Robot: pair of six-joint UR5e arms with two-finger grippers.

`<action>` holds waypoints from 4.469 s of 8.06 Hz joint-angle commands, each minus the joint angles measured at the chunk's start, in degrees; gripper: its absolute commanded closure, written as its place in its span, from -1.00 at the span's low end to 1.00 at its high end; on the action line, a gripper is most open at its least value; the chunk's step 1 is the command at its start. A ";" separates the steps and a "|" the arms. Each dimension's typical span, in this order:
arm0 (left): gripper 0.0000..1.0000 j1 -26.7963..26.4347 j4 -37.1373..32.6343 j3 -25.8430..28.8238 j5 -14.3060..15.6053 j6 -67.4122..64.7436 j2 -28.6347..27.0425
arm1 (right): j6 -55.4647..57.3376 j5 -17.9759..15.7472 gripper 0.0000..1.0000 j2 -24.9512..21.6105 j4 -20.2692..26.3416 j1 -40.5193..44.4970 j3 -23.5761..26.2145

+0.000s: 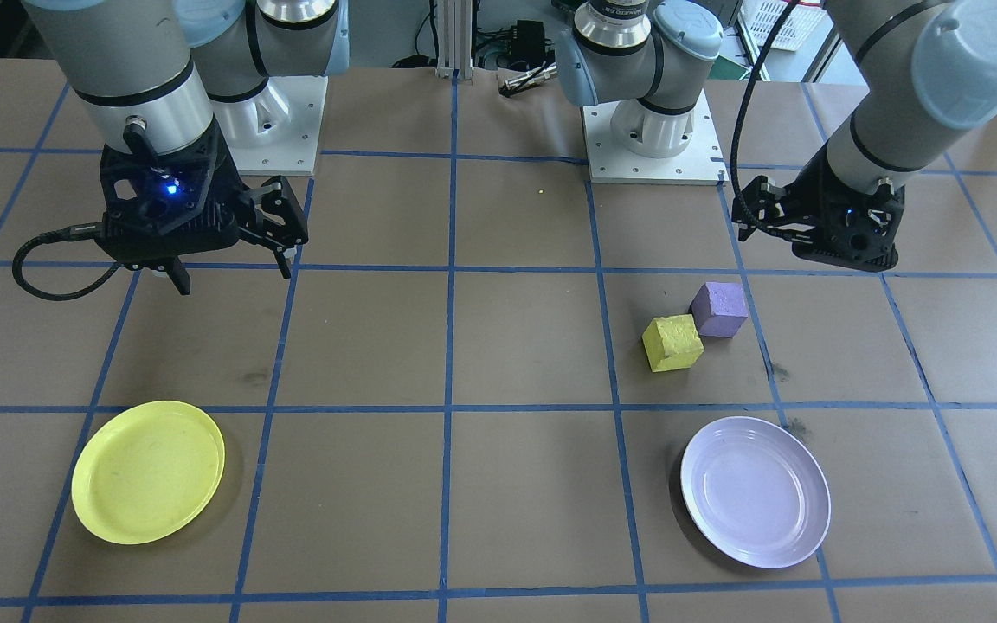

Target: Sort blocks by color into plates

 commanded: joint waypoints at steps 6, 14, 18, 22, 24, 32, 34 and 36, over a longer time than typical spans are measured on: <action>-0.97 6.89 22.07 -15.33 -5.27 2.13 -7.58 | -0.13 0.44 -1.00 0.01 -0.29 0.00 0.00; -0.41 6.89 22.65 -21.42 -1.67 3.35 -10.49 | 0.04 -0.18 -1.00 0.01 -0.03 0.00 0.09; 1.00 7.15 21.43 -20.46 -1.67 6.69 -9.01 | 0.13 -0.18 -1.00 0.01 0.32 0.00 0.09; 1.00 10.24 -3.36 4.45 -2.11 6.88 -13.78 | -0.04 -0.26 -1.00 -0.08 0.40 0.00 0.61; 1.00 5.35 -7.64 18.24 -2.03 4.25 -24.95 | -0.05 -0.09 -1.00 0.01 0.41 0.00 0.88; -0.22 -0.23 2.78 23.32 -2.20 -2.87 -33.78 | -0.05 -0.09 -1.00 -0.08 -0.11 0.00 0.88; -0.45 -0.23 6.03 23.14 -2.37 -2.88 -34.93 | -0.05 -0.09 -1.00 -0.08 -0.38 0.00 0.96; -0.92 -1.10 5.60 23.23 -2.11 -3.75 -33.62 | -0.05 -0.09 -1.00 -0.08 -0.29 0.00 0.96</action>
